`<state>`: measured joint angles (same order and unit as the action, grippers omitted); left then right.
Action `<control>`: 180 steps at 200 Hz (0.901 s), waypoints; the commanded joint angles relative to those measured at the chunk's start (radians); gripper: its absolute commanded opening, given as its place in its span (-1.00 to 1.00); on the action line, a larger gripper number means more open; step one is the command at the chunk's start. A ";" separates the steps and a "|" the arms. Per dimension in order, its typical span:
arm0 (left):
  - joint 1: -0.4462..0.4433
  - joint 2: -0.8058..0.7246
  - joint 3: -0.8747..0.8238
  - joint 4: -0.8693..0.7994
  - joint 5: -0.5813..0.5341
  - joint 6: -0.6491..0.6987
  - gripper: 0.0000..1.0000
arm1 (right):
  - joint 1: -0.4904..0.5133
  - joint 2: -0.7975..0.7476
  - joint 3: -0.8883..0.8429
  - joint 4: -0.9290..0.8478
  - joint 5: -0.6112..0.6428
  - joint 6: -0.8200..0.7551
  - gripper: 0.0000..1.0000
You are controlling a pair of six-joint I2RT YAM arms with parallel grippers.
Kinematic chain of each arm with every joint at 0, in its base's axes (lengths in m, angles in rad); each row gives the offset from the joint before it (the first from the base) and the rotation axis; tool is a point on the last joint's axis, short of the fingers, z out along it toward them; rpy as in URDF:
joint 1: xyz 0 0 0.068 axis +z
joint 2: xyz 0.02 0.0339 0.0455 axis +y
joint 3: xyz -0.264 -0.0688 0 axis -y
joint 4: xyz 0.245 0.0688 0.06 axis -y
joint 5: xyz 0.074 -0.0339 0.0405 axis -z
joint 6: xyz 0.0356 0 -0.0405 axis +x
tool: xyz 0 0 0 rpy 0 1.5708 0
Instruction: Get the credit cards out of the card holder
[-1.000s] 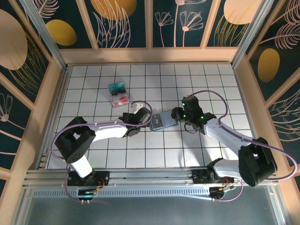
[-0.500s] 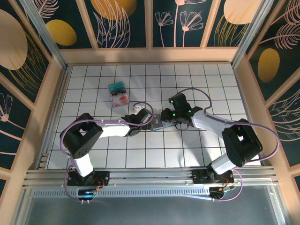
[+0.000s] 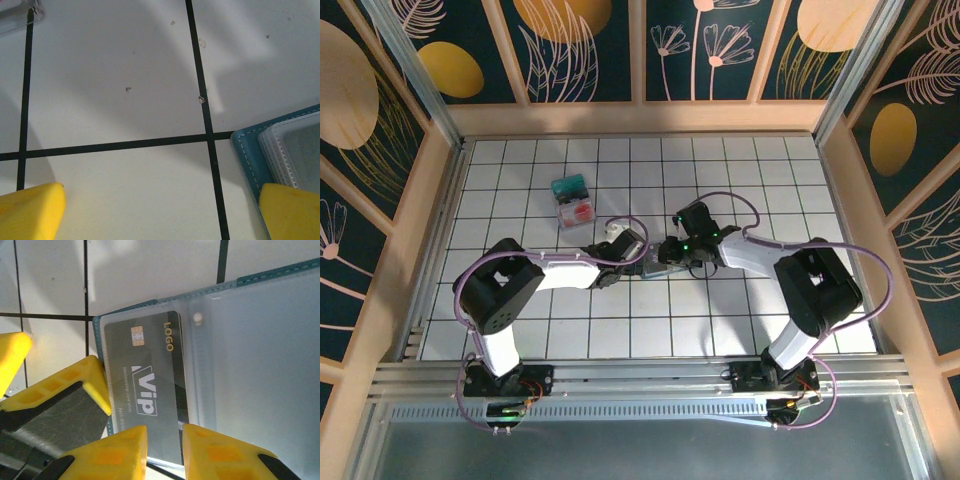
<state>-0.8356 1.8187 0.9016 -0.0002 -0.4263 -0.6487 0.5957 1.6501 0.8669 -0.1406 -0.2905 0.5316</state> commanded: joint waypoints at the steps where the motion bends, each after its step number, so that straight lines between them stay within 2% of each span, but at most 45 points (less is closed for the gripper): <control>1: 0.007 0.020 0.014 -0.006 0.002 -0.012 0.98 | 0.007 0.017 0.021 0.018 -0.009 -0.013 -0.48; 97: 0.007 0.020 0.010 -0.007 0.003 0.001 0.98 | 0.014 0.054 0.005 0.030 -0.014 0.010 -0.47; 180: 0.008 0.018 0.002 -0.018 0.066 0.006 0.98 | 0.038 -0.020 -0.069 0.096 -0.052 0.116 -0.49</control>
<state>-0.8303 1.8191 0.9016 -0.0002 -0.4099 -0.6483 0.6189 1.6794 0.8299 -0.0822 -0.3103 0.5926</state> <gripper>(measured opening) 0.988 0.257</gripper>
